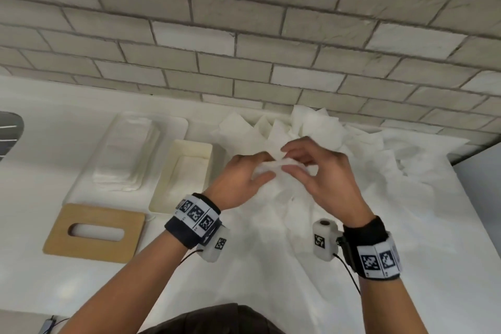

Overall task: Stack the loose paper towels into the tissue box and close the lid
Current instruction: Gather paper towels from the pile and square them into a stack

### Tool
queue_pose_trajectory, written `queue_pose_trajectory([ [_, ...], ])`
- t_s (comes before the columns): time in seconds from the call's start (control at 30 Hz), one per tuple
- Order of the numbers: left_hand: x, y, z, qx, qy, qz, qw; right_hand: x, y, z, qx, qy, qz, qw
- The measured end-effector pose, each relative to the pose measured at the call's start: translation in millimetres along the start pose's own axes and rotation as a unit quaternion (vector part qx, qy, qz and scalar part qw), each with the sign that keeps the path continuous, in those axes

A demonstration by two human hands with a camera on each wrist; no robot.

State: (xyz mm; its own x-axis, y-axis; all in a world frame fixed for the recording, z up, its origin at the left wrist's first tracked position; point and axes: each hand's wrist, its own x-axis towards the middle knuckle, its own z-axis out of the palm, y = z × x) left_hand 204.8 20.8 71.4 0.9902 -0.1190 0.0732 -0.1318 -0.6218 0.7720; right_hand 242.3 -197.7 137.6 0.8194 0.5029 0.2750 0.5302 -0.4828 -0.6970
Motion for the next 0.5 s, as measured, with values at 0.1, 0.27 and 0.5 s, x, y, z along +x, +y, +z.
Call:
queue_pose_trajectory([
  [0.1, -5.7, 6.3, -3.3, -0.113, 0.037, -0.049, 0.992, 2.0, -1.9, 1.4, 0.150, 0.129, 0.083, 0.977],
  [0.27, -19.8, 12.3, -2.9, -0.242, 0.119, -0.081, 0.960, -12.0, -5.5, 69.8, 0.197, 0.058, 0.197, 0.959],
  [0.5, -48.7, -8.2, -28.3, -0.329, 0.160, -0.141, 0.920, -7.8, -29.4, 130.4, 0.210, 0.068, 0.178, 0.959],
])
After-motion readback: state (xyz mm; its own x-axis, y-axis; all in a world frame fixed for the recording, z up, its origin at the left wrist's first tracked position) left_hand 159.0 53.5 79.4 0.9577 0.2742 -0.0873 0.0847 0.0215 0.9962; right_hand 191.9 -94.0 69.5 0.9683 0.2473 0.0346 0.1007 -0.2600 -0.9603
